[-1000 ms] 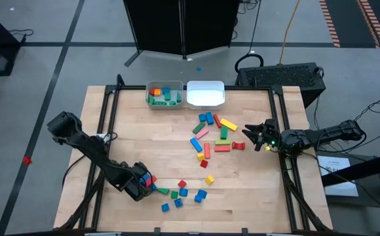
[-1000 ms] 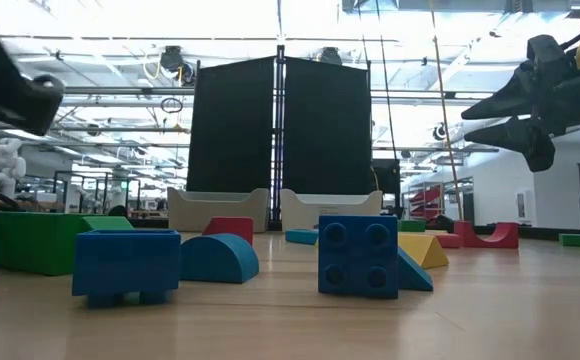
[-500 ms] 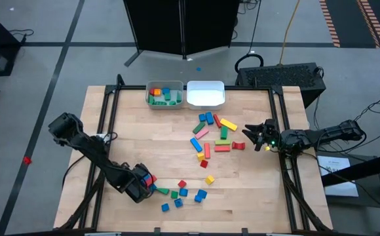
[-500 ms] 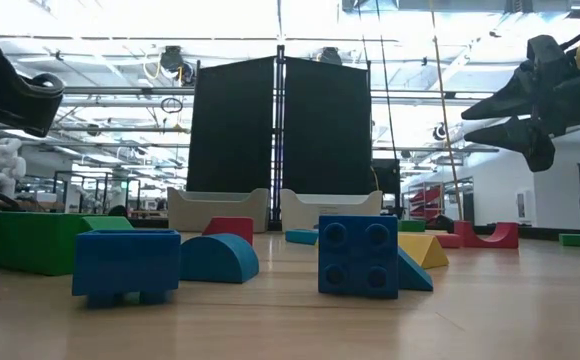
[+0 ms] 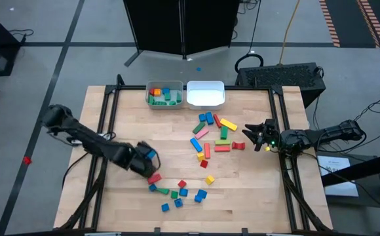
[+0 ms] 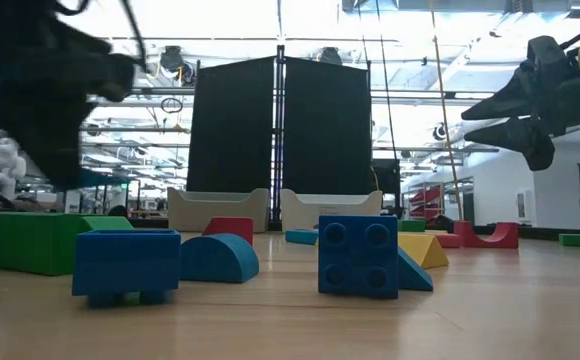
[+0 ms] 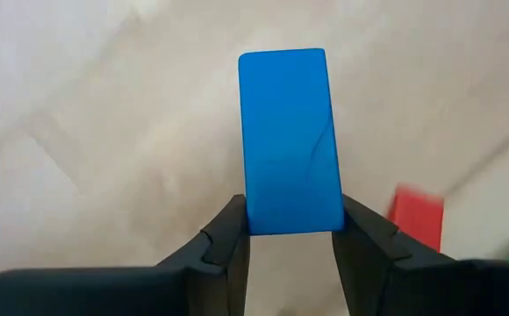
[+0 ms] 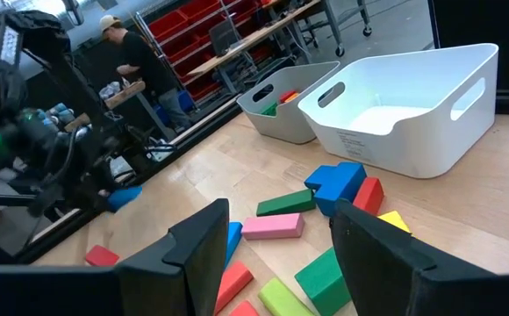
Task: Sort blocks by size
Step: Put the blue rectangular block into the gray bin
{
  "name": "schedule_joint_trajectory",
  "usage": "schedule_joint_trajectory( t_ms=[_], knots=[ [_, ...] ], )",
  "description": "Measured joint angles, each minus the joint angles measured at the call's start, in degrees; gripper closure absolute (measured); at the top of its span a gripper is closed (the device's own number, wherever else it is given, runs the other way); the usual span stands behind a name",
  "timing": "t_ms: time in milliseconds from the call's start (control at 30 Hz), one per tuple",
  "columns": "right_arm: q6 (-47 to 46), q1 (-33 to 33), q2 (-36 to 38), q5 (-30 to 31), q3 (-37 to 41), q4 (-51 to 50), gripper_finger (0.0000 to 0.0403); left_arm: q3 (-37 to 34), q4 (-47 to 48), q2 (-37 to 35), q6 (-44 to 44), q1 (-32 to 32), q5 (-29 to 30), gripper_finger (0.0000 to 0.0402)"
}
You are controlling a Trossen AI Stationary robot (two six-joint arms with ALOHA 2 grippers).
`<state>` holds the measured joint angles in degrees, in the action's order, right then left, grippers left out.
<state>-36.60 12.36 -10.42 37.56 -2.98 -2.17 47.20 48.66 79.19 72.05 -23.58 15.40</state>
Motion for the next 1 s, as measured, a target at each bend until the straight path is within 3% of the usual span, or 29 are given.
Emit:
schedule_joint_trajectory(
  t_ms=[133, 233, 433, 600, 800, 1000],
  knots=[
    [0.1, 0.0, 0.0, 0.0, 0.0, 0.0, 0.0209, 0.1, -1.8, -3.2, -7.1, 10.3, 6.3, 0.028],
    [0.4, 0.0, 0.0, 0.0, 0.0, 0.0, 0.0209, 0.1, -9.1, -4.7, -14.4, 19.9, 8.8, 0.028],
    [0.4, 0.0, 0.0, 0.0, 0.0, 0.0, 0.0209, 0.2, -31.0, -3.6, -33.9, 38.0, 9.0, 0.028],
    [0.3, 0.0, 0.0, 0.0, 0.0, 0.0, 0.0209, 0.2, -37.0, -0.8, -38.8, 50.5, 6.3, 0.028],
    [0.2, 0.0, 0.0, 0.0, 0.0, 0.0, 0.0209, 0.2, -37.3, 2.8, -43.0, 58.1, -0.7, 0.027],
    [-1.8, 0.0, 0.0, 0.0, 0.0, 0.0, 0.0209, 0.2, -37.8, 4.6, -45.9, 59.5, -4.0, 0.0162]
  ],
)
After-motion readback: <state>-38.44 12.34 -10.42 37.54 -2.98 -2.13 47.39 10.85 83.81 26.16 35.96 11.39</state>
